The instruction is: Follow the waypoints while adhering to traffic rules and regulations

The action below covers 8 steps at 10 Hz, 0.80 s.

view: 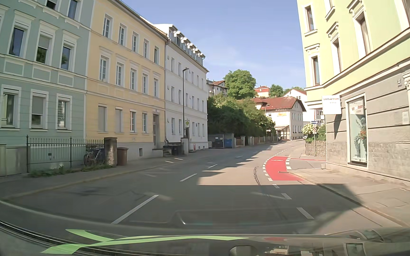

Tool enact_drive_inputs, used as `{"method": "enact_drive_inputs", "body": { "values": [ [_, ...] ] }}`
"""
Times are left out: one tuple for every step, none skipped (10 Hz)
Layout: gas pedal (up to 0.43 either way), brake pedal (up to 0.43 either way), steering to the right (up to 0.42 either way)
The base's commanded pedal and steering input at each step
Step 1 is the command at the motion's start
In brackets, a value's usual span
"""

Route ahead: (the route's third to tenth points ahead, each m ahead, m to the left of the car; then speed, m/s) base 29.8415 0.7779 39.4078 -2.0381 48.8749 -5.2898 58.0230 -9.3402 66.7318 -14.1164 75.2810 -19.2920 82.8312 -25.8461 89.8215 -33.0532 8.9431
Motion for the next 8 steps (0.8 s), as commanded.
{"method": "enact_drive_inputs", "body": {
  "values": [
    [0.067, 0.000, 0.029],
    [0.067, 0.000, 0.030],
    [0.067, 0.000, 0.030],
    [0.067, 0.000, 0.030],
    [0.067, 0.000, 0.030],
    [0.067, 0.000, 0.030],
    [0.067, 0.000, 0.030],
    [0.067, 0.000, 0.030]
  ]
}}
